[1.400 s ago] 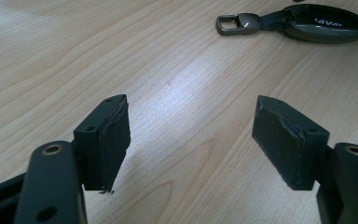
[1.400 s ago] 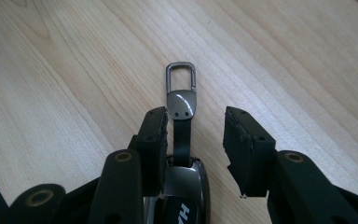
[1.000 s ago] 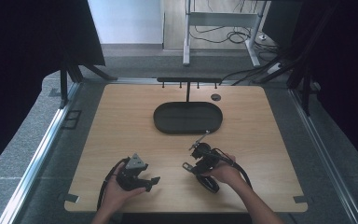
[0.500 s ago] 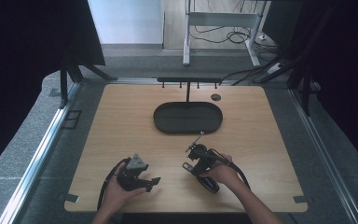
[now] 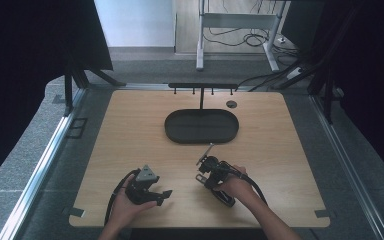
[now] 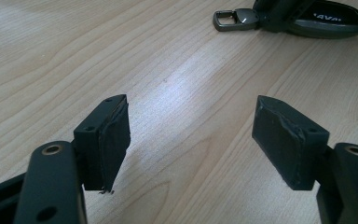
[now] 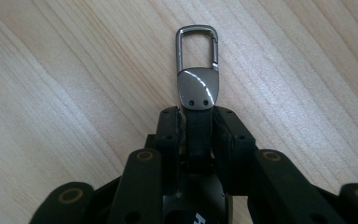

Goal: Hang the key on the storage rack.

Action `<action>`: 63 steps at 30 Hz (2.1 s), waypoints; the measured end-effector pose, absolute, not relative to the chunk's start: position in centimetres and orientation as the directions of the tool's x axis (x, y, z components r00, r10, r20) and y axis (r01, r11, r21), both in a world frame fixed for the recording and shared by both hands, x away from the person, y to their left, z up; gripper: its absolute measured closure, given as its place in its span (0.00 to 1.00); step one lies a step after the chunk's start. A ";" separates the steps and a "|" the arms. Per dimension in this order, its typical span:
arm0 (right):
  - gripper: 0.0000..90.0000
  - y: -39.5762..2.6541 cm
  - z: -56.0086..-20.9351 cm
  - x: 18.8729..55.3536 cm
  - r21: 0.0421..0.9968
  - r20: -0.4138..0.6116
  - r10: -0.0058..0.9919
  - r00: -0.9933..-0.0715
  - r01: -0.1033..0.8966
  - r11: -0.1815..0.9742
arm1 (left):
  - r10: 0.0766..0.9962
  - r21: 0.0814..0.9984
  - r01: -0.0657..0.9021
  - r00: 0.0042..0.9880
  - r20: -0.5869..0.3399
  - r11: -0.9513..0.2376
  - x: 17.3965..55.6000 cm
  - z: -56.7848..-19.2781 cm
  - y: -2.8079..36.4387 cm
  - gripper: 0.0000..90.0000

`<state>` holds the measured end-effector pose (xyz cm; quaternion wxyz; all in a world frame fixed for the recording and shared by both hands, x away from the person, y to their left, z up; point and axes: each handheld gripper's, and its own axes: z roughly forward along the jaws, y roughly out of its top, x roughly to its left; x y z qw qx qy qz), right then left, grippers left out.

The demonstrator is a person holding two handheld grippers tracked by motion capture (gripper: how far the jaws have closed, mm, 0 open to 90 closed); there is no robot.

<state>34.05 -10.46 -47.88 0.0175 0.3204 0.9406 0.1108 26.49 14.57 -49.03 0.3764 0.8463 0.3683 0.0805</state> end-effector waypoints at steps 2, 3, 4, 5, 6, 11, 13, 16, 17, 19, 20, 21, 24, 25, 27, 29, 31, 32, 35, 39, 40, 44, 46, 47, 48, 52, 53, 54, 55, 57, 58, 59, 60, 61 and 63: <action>0.83 -10.5 -47.9 34.0 0.220 0.031 0.612 -0.790 0.603 0.767 | 0.685 0.696 0.564 0.715 -0.141 -0.445 26.5 -49.0 14.5 0.32; 0.83 -10.5 -47.9 34.1 0.220 0.032 0.613 -0.790 0.603 0.766 | 0.684 0.696 0.564 0.715 -0.141 -0.445 26.5 -49.0 14.5 0.32; 0.83 -10.5 -47.9 34.0 0.220 0.031 0.613 -0.790 0.604 0.766 | 0.684 0.696 0.563 0.715 -0.141 -0.446 26.5 -49.0 14.5 0.32; 0.83 -10.5 -47.9 34.0 0.221 0.029 0.612 -0.790 0.602 0.767 | 0.685 0.695 0.563 0.715 -0.140 -0.446 26.4 -49.0 14.5 0.32; 0.83 -10.4 -47.9 34.0 0.221 0.022 0.612 -0.791 0.601 0.768 | 0.685 0.695 0.563 0.715 -0.140 -0.447 26.4 -49.0 14.5 0.32; 0.86 -10.4 -47.9 33.9 0.218 0.018 0.614 -0.789 0.602 0.768 | 0.682 0.697 0.560 0.718 -0.139 -0.447 26.4 -49.0 14.4 0.32; 0.86 -10.4 -47.9 33.9 0.219 0.016 0.614 -0.789 0.602 0.768 | 0.682 0.697 0.560 0.718 -0.139 -0.448 26.4 -49.0 14.4 0.32; 0.88 -10.4 -47.9 33.8 0.223 0.014 0.617 -0.787 0.604 0.765 | 0.682 0.696 0.560 0.718 -0.138 -0.449 26.4 -49.0 14.3 0.32; 0.88 -10.4 -47.9 33.7 0.227 0.014 0.618 -0.786 0.605 0.763 | 0.682 0.696 0.560 0.718 -0.138 -0.450 26.4 -49.0 14.3 0.32; 0.88 -10.4 -47.9 33.7 0.230 0.020 0.621 -0.784 0.608 0.760 | 0.681 0.695 0.560 0.720 -0.138 -0.451 26.4 -49.0 14.3 0.32; 0.88 -10.4 -47.9 33.7 0.230 0.020 0.621 -0.784 0.608 0.760 | 0.680 0.695 0.559 0.720 -0.137 -0.452 26.4 -49.0 14.3 0.32; 0.88 -10.5 -47.9 33.7 0.231 0.020 0.620 -0.785 0.606 0.761 | 0.680 0.695 0.559 0.721 -0.137 -0.453 26.4 -49.1 14.2 0.32; 0.88 -10.4 -47.9 33.7 0.230 0.021 0.620 -0.785 0.607 0.761 | 0.679 0.694 0.559 0.721 -0.136 -0.454 26.4 -49.1 14.2 0.32; 0.88 -10.4 -47.9 33.7 0.230 0.020 0.619 -0.785 0.606 0.761 | 0.679 0.694 0.559 0.721 -0.137 -0.454 26.4 -49.1 14.2 0.32; 0.89 -10.4 -47.9 33.7 0.231 0.017 0.618 -0.786 0.605 0.762 | 0.679 0.694 0.559 0.721 -0.137 -0.454 26.4 -49.1 14.2 0.32; 0.89 -10.4 -47.9 33.6 0.232 0.010 0.620 -0.784 0.605 0.762 | 0.679 0.694 0.559 0.722 -0.137 -0.454 26.4 -49.1 14.1 0.32; 0.89 -10.4 -47.9 33.6 0.235 0.010 0.620 -0.785 0.604 0.762 | 0.679 0.695 0.558 0.722 -0.137 -0.453 26.3 -49.1 14.1 0.32; 0.89 -10.4 -47.9 33.6 0.235 0.010 0.620 -0.785 0.604 0.762 | 0.678 0.695 0.558 0.722 -0.137 -0.454 26.3 -49.1 14.1 0.32; 0.89 -10.6 -47.9 33.5 0.244 0.016 0.618 -0.786 0.603 0.760 | 0.678 0.694 0.558 0.722 -0.137 -0.454 26.3 -49.1 14.1 0.32; 0.89 -10.6 -47.9 33.5 0.246 0.011 0.617 -0.787 0.600 0.761 | 0.679 0.694 0.560 0.721 -0.138 -0.452 26.3 -49.2 14.0 0.32; 0.89 -10.6 -47.9 33.5 0.247 0.011 0.617 -0.787 0.600 0.761 | 0.679 0.694 0.560 0.721 -0.138 -0.453 26.3 -49.1 14.0 0.32; 0.89 -10.6 -47.9 33.4 0.250 0.006 0.613 -0.790 0.595 0.764 | 0.677 0.693 0.558 0.723 -0.137 -0.456 26.3 -49.1 14.0 0.32; 0.89 -10.6 -47.9 33.5 0.251 0.008 0.611 -0.792 0.593 0.765 | 0.677 0.694 0.558 0.723 -0.137 -0.455 26.3 -49.1 14.1 0.32; 0.89 -10.6 -47.9 33.5 0.252 0.010 0.610 -0.792 0.592 0.765 | 0.677 0.694 0.558 0.723 -0.138 -0.454 26.4 -49.1 14.1 0.32; 0.89 -10.6 -47.9 33.5 0.252 0.014 0.608 -0.794 0.591 0.766 | 0.678 0.694 0.559 0.722 -0.137 -0.455 26.4 -49.1 14.1 0.32; 0.89 -10.7 -48.0 33.5 0.263 0.011 0.604 -0.797 0.586 0.767 | 0.679 0.694 0.559 0.721 -0.137 -0.453 26.4 -49.1 14.2 0.32; 0.89 -10.8 -48.0 33.5 0.267 0.013 0.603 -0.798 0.584 0.767 | 0.679 0.694 0.559 0.721 -0.137 -0.453 26.4 -49.1 14.2 0.32; 0.89 -10.8 -48.0 33.5 0.267 0.013 0.603 -0.798 0.584 0.767 | 0.679 0.694 0.559 0.721 -0.137 -0.453 26.4 -49.1 14.2 0.32; 0.89 -10.9 -48.0 33.5 0.269 0.015 0.601 -0.799 0.582 0.768 | 0.680 0.693 0.560 0.721 -0.137 -0.454 26.4 -49.1 14.2 0.32; 0.89 -11.0 -47.9 33.5 0.275 0.017 0.600 -0.800 0.581 0.766 | 0.680 0.693 0.561 0.720 -0.138 -0.453 26.4 -49.1 14.2 0.32; 0.89 -11.3 -47.8 33.5 0.285 0.021 0.602 -0.798 0.582 0.761 | 0.680 0.694 0.560 0.720 -0.137 -0.453 26.4 -49.1 14.2 0.32; 0.89 -11.4 -47.7 33.5 0.290 0.017 0.606 -0.795 0.584 0.758 | 0.680 0.694 0.560 0.720 -0.138 -0.452 26.4 -49.1 14.2 0.32; 0.89 -11.4 -47.7 33.5 0.290 0.017 0.606 -0.795 0.584 0.758 | 0.680 0.694 0.560 0.720 -0.137 -0.453 26.4 -49.1 14.2 0.32; 0.89 -11.6 -47.6 33.6 0.296 0.017 0.608 -0.794 0.585 0.755 | 0.681 0.694 0.560 0.720 -0.137 -0.453 26.4 -49.1 14.2 0.32; 0.89 -11.9 -47.5 33.5 0.306 0.018 0.611 -0.792 0.586 0.750 | 0.680 0.693 0.561 0.720 -0.138 -0.453 26.4 -49.1 14.2 0.32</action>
